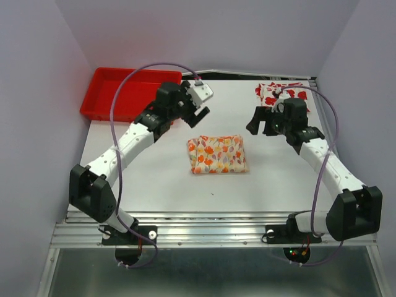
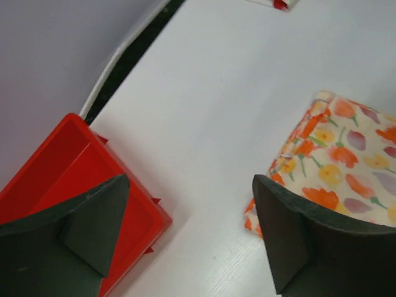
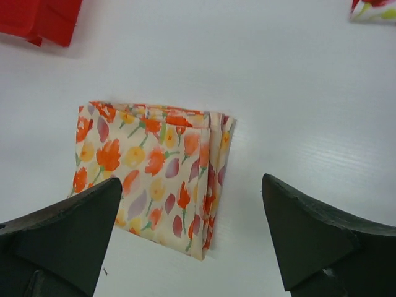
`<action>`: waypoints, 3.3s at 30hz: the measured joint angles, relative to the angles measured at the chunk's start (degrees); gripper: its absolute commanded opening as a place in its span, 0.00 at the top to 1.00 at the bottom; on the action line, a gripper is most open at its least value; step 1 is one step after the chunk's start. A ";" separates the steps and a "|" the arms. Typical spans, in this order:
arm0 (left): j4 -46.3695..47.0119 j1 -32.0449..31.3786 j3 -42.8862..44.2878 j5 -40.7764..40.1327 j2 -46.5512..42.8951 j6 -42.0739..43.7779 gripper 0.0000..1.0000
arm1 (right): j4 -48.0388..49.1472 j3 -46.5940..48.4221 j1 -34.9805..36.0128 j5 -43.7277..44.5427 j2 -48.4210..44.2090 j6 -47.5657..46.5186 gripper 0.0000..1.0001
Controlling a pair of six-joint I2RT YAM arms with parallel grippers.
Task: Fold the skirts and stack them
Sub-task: Fold the skirt, then neatly place the folded skirt to the corner
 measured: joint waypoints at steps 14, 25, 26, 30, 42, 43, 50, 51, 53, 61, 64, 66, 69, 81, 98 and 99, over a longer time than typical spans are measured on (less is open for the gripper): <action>-1.07 -34.88 -19.52 -15.61 2.27 17.66 0.34 | -5.70 -10.23 -3.50 -7.06 0.00 7.45 0.05; 5.29 -38.84 -19.54 -19.69 11.87 19.96 0.29 | -5.75 -10.51 -11.56 -17.14 8.96 11.72 0.01; 6.10 -38.84 -19.54 -20.06 12.66 20.04 0.30 | -5.70 -10.56 -11.61 -17.77 8.96 11.93 0.00; 8.13 -38.84 -19.54 -20.65 15.58 20.59 0.32 | -5.64 -10.60 -11.61 -19.43 8.98 12.81 0.00; 13.55 -35.74 -19.34 -20.15 20.46 20.44 0.58 | -4.50 -15.28 -11.61 -22.05 10.21 13.44 0.00; 13.53 -35.23 -18.95 -19.69 20.63 20.28 0.64 | -4.04 -15.89 -11.61 -22.34 10.21 13.57 0.00; 12.52 -32.48 -16.68 -15.23 21.16 18.36 1.00 | 0.94 -20.02 -11.61 -24.90 10.21 14.84 0.00; 12.31 -32.22 -16.41 -14.51 21.16 17.99 1.00 | 2.45 -20.85 -11.61 -25.38 10.21 15.28 0.00; 12.02 -31.36 -15.76 -12.55 21.14 16.96 1.00 | 5.97 -22.84 -11.61 -26.67 10.21 16.59 0.00; 10.73 -28.26 -14.45 -6.01 21.05 13.77 1.00 | 25.49 -29.77 -11.61 -32.04 12.48 26.05 0.00; 9.99 -26.95 -13.42 -3.54 21.05 12.48 1.00 | 32.79 -30.82 -11.50 -33.77 15.19 29.64 0.00; 9.66 -26.12 -12.61 -2.34 21.05 11.72 1.00 | 35.58 -30.88 -11.37 -34.34 16.79 31.12 0.00; 9.55 -25.14 -11.58 -0.81 21.05 10.64 1.00 | 39.76 -31.17 -10.84 -34.95 18.88 33.64 0.00; 8.79 -24.26 -10.99 2.27 21.05 9.46 1.00 | 57.11 -32.83 -5.77 -31.71 25.18 46.29 0.03; 8.70 -23.89 -10.73 3.54 21.05 9.33 1.00 | 62.36 -29.18 -1.46 -16.68 30.60 48.41 0.59; 8.66 -23.85 -10.67 3.56 21.07 9.40 1.00 | 62.16 -28.81 -1.46 -16.06 30.99 47.74 0.64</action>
